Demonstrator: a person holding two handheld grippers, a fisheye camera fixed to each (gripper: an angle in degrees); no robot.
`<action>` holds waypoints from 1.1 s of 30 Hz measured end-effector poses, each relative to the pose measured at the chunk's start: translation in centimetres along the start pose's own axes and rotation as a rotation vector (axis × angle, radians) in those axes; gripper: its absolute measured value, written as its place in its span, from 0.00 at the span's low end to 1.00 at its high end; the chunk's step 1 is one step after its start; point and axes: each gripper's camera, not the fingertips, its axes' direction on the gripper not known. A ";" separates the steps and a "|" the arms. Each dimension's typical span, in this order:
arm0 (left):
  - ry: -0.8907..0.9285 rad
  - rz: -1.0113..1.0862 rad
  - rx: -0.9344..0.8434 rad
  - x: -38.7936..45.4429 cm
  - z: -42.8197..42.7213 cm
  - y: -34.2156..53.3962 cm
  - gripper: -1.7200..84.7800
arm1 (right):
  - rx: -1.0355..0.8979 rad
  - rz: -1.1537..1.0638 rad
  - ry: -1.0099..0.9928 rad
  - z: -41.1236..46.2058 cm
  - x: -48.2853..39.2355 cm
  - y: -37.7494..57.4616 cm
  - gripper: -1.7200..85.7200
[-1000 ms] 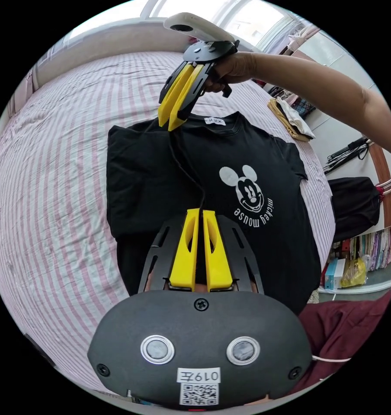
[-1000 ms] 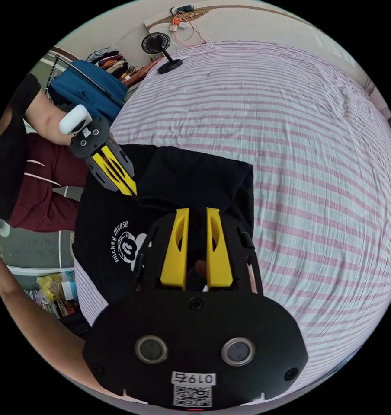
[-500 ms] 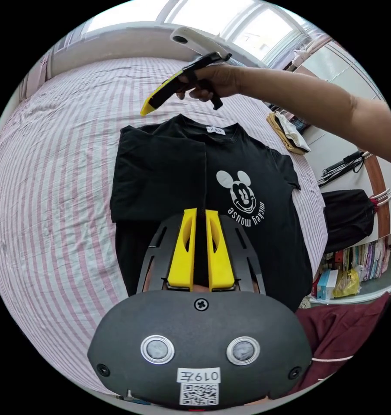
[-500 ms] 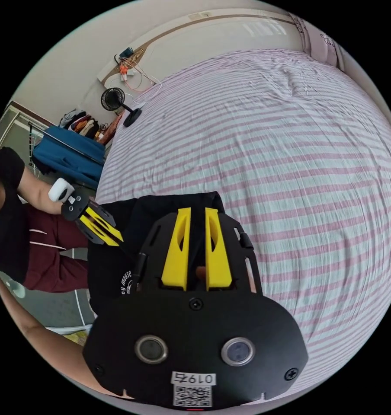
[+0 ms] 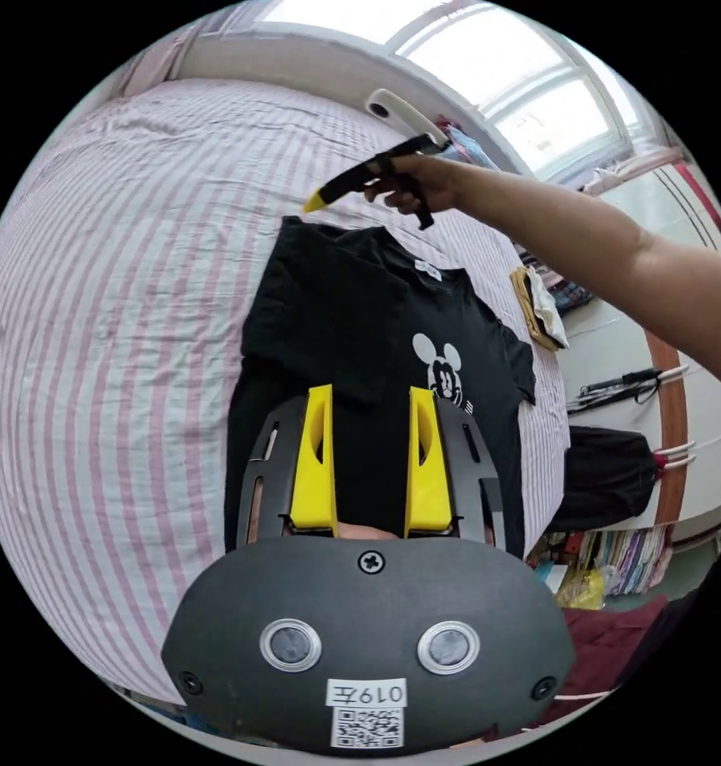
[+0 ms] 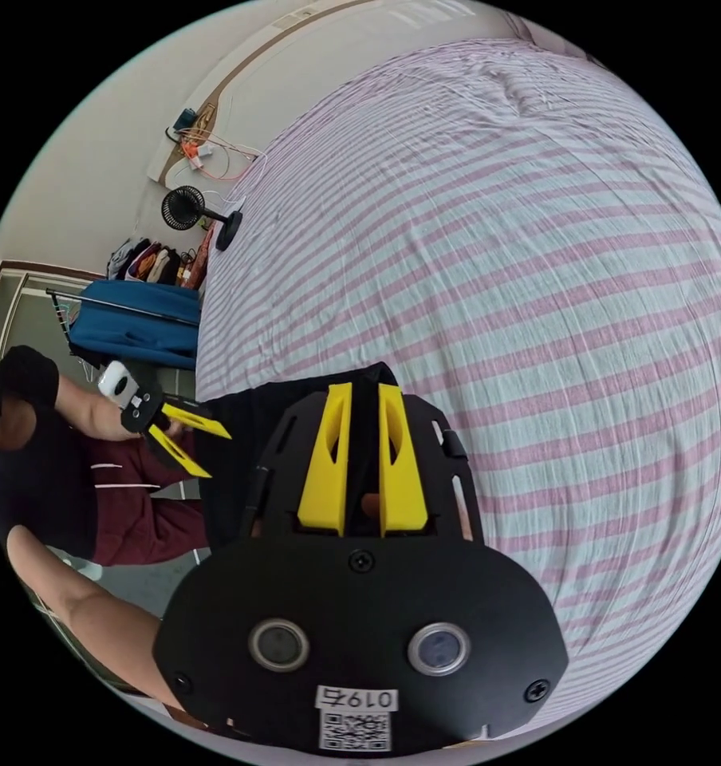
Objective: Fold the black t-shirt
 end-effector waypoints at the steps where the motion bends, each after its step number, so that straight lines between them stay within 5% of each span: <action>1: 0.030 -0.066 0.009 -1.9 -0.5 -0.1 0.17 | -0.009 0.005 -0.011 0.5 0.6 -0.3 0.09; 10: -0.107 -0.028 0.114 -2.5 -4.2 -2.8 0.14 | -0.145 -0.016 -0.013 4.8 3.0 -2.4 0.06; 26: -0.141 -0.049 -0.062 -1.1 -4.5 -6.3 0.07 | -0.296 -0.091 0.132 13.7 4.1 -4.3 0.01; 33: -0.100 -0.123 -0.056 -1.0 -7.0 -7.6 0.03 | -0.242 -0.061 0.150 16.8 4.9 -0.4 0.10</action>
